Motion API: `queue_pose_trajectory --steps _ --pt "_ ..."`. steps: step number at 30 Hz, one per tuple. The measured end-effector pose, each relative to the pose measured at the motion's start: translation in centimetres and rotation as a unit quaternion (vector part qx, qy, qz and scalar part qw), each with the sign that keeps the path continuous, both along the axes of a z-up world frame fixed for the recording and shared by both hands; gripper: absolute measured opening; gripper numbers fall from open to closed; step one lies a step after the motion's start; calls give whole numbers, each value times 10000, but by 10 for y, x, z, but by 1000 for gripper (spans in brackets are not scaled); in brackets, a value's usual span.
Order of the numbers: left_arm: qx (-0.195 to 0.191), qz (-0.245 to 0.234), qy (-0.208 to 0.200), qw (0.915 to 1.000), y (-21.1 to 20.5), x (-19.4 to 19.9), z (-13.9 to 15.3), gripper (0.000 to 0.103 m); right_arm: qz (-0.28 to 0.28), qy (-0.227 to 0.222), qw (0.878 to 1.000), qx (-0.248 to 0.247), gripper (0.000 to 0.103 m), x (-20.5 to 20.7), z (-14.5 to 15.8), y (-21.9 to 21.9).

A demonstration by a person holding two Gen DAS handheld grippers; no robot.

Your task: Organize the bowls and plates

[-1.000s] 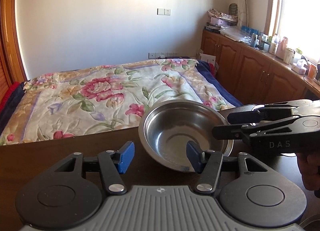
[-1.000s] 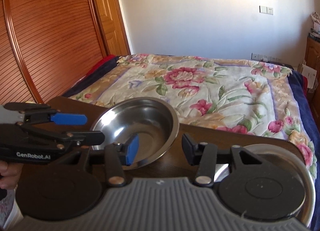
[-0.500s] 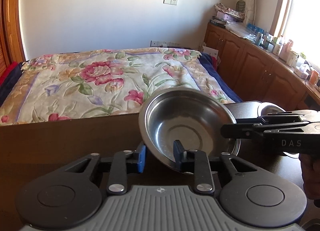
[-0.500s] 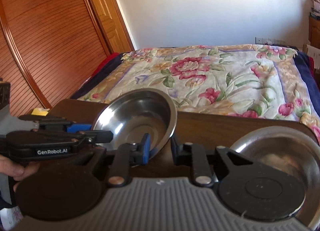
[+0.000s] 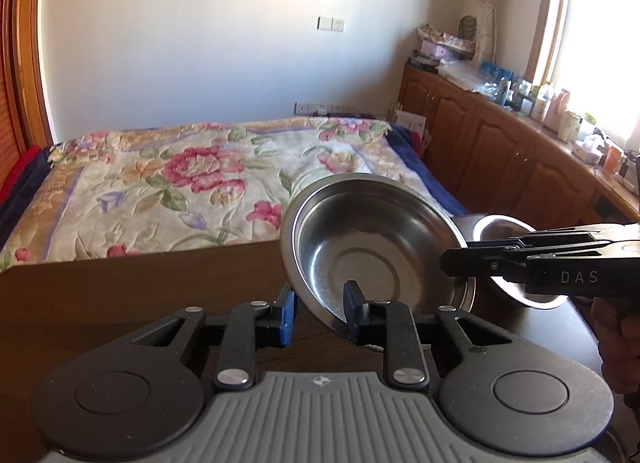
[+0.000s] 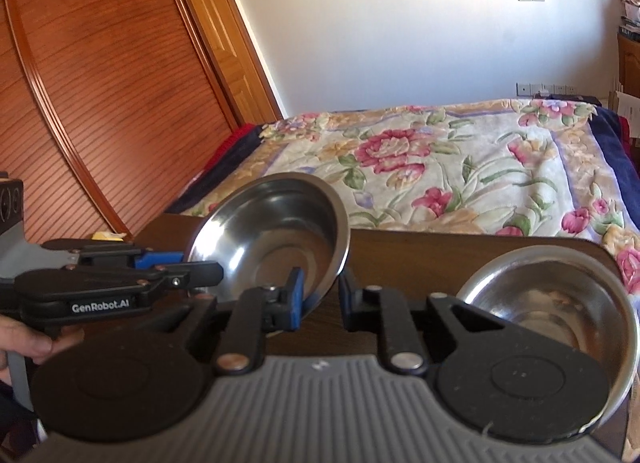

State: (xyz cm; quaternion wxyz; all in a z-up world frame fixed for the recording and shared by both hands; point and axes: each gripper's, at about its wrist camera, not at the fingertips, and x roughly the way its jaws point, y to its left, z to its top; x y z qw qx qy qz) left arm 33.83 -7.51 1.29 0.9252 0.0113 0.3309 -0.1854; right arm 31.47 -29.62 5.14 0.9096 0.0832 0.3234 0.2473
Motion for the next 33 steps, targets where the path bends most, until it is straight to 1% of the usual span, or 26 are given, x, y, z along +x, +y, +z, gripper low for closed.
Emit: queue_pose_trajectory --steps 10,18,24,33 --pt "0 -108 -276 9996 0 -36 23 28 -44 -211 9998 -15 21 -29 17 -3" --pt "-1 -194 -432 9989 0 -68 31 28 -96 -320 9994 -9 21 -58 25 -7" --pt "12 -277 -539 9982 1 -95 32 28 -133 -340 9993 39 21 -78 24 -11" --pt "-44 -377 -535 9978 4 -129 22 28 -193 -311 9993 73 21 -109 14 -12"
